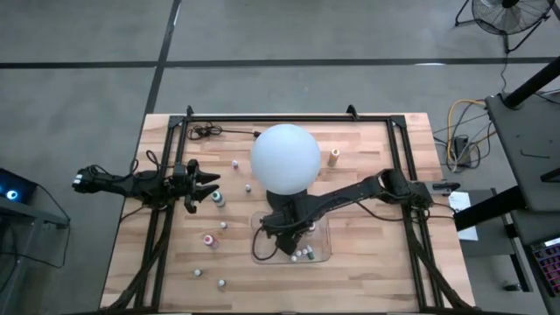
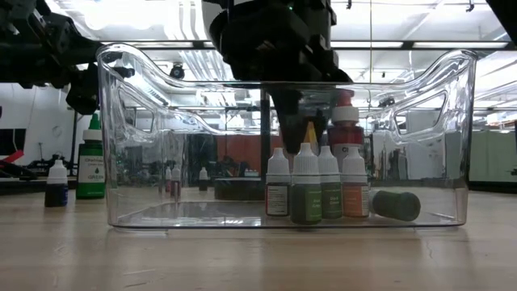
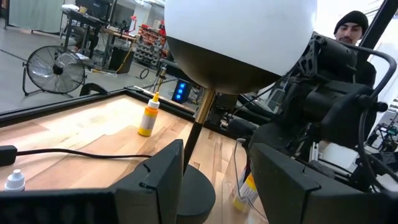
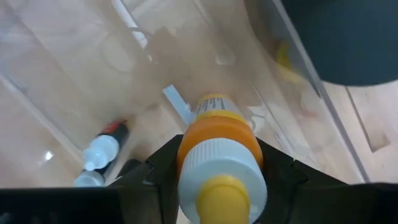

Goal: Pick & Place food coloring
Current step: Put the bottom big yellow food coloring bottle into the transparent bin, then put the big yellow food coloring bottle into the transparent bin

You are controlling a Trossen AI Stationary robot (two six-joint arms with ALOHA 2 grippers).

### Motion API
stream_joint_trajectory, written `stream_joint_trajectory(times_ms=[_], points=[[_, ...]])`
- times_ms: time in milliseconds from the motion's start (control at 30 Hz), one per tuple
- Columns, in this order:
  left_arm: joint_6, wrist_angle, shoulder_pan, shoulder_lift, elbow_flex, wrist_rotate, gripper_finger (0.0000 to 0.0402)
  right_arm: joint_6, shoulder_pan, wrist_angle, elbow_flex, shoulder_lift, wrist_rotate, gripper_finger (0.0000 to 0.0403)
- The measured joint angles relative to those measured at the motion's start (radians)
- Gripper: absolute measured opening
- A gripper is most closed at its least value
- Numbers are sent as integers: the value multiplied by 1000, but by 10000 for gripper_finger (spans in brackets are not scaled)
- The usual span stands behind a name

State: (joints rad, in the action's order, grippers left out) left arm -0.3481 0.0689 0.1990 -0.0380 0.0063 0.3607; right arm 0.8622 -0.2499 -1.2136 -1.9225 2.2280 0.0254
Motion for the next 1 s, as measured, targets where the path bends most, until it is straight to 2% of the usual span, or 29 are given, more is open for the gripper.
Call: stream_joint_trajectory(times_ms=[300, 800, 1000], points=[[0, 0, 0, 0, 0, 0, 161, 1, -1, 1, -6, -2, -1, 183], [0, 0, 0, 0, 0, 0, 161, -23, -1, -19, -32, -28, 4, 197], [0, 0, 0, 0, 0, 0, 161, -8, 0, -87, -32, -62, 38, 209]])
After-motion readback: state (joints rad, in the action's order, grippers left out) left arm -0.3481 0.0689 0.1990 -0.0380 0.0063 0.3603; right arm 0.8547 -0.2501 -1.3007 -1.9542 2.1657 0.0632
